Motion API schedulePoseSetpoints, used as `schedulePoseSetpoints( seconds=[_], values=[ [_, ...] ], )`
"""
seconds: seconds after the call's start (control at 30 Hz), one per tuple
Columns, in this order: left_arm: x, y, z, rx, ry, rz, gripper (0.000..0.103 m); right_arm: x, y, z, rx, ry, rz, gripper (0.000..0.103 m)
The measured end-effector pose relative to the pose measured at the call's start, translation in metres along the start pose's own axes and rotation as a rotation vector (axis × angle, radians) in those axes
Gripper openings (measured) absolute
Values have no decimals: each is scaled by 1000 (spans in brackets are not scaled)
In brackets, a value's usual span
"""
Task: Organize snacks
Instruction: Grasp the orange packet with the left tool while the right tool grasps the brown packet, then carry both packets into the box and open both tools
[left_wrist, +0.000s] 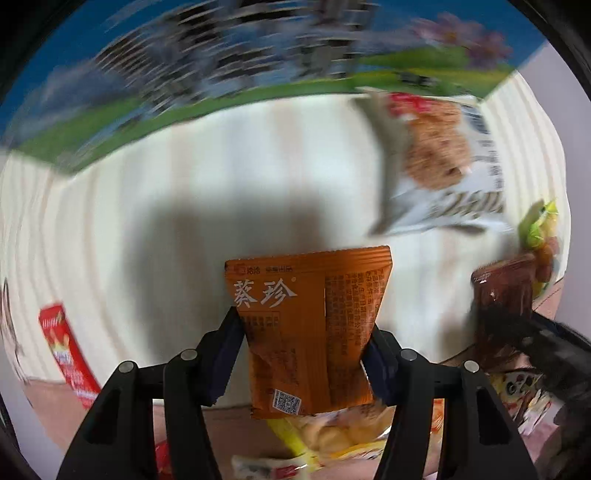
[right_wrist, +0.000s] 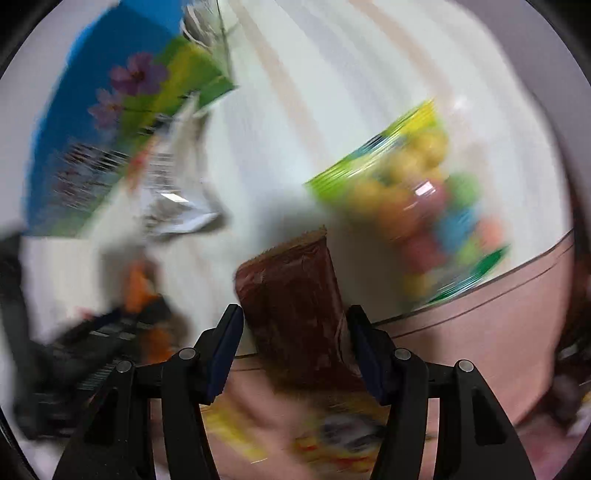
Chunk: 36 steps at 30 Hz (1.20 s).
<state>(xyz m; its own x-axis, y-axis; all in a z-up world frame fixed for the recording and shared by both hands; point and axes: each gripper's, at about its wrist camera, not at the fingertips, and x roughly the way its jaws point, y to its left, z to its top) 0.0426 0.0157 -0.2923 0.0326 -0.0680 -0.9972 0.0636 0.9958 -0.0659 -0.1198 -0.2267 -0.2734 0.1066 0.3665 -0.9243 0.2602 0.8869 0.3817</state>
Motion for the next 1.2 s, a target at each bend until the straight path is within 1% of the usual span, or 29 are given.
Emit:
schedulePoseSetpoints(
  seconds=[0.03,0.07,0.13,0.17,0.2,0.27,0.3,0.37,0.43,0.47,0.5,0.53,0.57,0.6,0.63,0.7,0.8,0.87,1.03,1.1,1.2],
  values=[
    [0,6,-4,-13,2,-2,57,-2,0,0,13,11,24,65],
    [-1,11,-7,-26,3,-4,57,-5,0,0,13,15,31,74],
    [1,20,-11,-51,4,-13,57,-16,3,2,-17,-5,12,84],
    [2,23,-11,-59,7,-24,57,-21,5,2,-41,-19,-11,84],
    [3,26,-11,-69,6,-38,57,-25,10,4,-91,-32,-49,84],
    [4,29,-11,-76,5,-52,58,-22,20,9,-151,-25,-120,84],
    [5,31,-12,-73,8,-56,58,-17,24,10,-178,-7,-153,84],
    [9,33,-16,-82,8,-65,58,-6,34,15,-196,35,-173,84],
    [18,47,-26,-97,7,-78,58,9,36,14,-202,73,-234,84],
    [18,49,-27,-106,5,-82,58,16,33,11,-192,78,-263,83],
    [17,51,-28,-113,4,-83,58,19,33,9,-188,58,-281,82],
    [15,55,-33,-117,0,-81,57,21,33,7,-188,39,-304,76],
    [9,60,-36,-120,-5,-75,55,21,34,4,-188,18,-326,68],
    [5,63,-39,-124,-18,-61,54,19,36,2,-189,-7,-328,63],
    [-3,70,-48,-124,-29,-52,53,18,38,-1,-191,-20,-328,60],
    [-7,71,-58,-127,-51,-41,51,11,40,-4,-189,-43,-307,60],
    [-25,76,-61,-131,-73,-42,50,4,46,-7,-192,-62,-272,59],
    [-44,80,-60,-126,-94,-46,50,-2,57,-11,-193,-74,-240,59],
    [-89,90,-62,-120,-163,-84,50,-35,84,-12,-236,-116,-152,59],
    [-111,92,-63,-113,-197,-100,50,-55,96,-10,-255,-133,-114,59],
    [-153,92,-58,-111,-252,-145,50,-86,124,-3,-293,-160,-51,59]
  ],
)
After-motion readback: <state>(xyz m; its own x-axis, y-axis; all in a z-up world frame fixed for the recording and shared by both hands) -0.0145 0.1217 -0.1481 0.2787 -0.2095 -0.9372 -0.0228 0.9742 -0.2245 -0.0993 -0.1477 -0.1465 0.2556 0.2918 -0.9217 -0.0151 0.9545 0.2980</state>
